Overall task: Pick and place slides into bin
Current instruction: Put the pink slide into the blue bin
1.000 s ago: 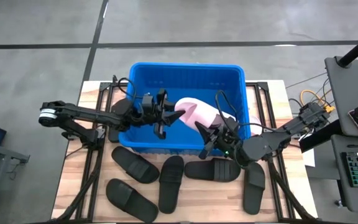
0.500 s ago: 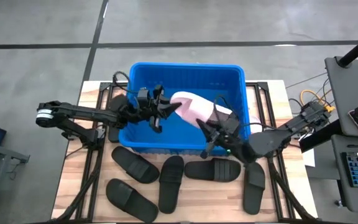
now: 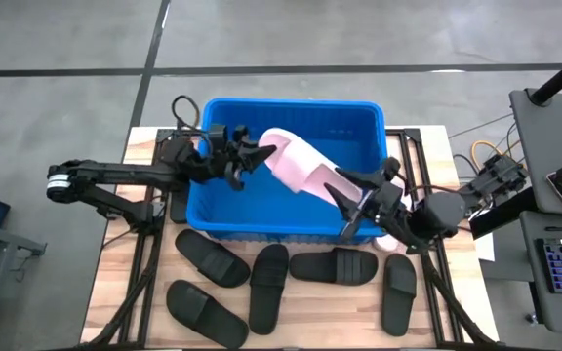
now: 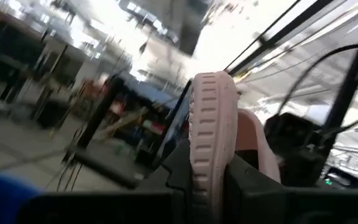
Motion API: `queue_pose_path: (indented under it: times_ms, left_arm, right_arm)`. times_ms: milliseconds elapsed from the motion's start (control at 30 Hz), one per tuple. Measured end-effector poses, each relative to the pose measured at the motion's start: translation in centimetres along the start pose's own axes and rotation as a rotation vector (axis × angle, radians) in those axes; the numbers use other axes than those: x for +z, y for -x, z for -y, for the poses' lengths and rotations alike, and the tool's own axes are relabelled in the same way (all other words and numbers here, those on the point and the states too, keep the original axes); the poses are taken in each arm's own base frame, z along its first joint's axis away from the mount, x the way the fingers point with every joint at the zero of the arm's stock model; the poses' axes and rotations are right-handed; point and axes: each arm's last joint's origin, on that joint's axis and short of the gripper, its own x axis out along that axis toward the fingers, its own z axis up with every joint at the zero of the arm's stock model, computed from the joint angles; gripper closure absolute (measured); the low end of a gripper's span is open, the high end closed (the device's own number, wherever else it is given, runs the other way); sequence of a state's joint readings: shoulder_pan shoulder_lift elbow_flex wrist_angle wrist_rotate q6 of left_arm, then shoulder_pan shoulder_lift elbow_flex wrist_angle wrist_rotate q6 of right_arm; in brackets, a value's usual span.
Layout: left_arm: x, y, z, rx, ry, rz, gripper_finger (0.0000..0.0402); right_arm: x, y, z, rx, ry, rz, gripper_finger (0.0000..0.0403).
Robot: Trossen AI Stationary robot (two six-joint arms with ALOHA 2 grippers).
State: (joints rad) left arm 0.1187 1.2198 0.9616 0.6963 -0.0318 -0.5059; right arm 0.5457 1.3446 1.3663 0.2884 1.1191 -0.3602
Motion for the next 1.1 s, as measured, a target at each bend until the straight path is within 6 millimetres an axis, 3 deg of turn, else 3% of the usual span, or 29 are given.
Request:
queue_pose_path:
  times_ms: [200,467,767,1100]
  left_arm:
    - [-0.2,0.4,-0.6,0.055,0.071,-0.065,0.0384]
    - [-0.7,0.5,-1.1,0.126,0.144,-0.148,0.0384]
    - [-1.5,0.5,-2.3,0.219,0.302,-0.2,0.0385]
    - [-1.6,0.5,-2.5,0.244,0.359,-0.195,0.0385]
  right_arm:
    - [1.0,0.9,1.1,0.008,0.099,0.018,0.0201]
    - [1.3,1.6,1.0,0.027,0.426,0.026,0.0198]
    - [-0.7,0.9,-0.9,-0.03,0.952,-0.082,0.0197]
    - [-3.7,-0.2,-1.6,0.001,1.166,-0.197,0.0197]
